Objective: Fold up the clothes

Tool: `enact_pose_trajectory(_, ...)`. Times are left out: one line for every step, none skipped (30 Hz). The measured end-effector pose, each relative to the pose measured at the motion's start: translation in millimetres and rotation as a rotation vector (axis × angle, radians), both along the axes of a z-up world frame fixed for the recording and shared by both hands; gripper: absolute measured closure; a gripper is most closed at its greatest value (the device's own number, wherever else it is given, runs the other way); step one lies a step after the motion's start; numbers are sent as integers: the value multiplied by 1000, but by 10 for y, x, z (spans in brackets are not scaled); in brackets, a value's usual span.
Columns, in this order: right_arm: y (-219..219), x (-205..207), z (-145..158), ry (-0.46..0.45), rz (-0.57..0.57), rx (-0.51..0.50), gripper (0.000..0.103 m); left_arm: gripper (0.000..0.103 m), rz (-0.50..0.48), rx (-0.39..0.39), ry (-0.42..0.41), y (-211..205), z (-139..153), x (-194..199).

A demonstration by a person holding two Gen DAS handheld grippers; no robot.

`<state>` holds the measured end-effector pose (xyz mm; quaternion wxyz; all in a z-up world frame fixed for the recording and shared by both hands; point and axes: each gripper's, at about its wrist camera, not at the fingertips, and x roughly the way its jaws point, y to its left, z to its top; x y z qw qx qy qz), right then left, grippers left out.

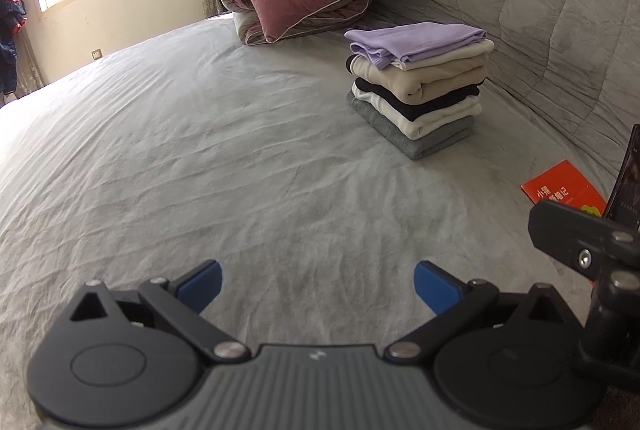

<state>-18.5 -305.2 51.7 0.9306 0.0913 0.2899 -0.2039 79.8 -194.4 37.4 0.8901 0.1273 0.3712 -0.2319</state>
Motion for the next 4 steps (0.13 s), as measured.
enact_pose_trajectory(2, 0, -5, 1, 0, 1, 0, 1, -2, 1, -3, -1, -1, -4)
enact_pose_trajectory(4, 3, -12, 3, 1, 2, 0, 1, -3, 2, -8, 0, -6, -13)
enact_pose_trajectory(3, 10, -18, 4, 2, 3, 0, 1, -1, 3, -8, 0, -13, -14)
enact_pose_trajectory(2, 16, -25, 6, 3, 4, 0, 1, 0, 3, -9, 1, -20, -13)
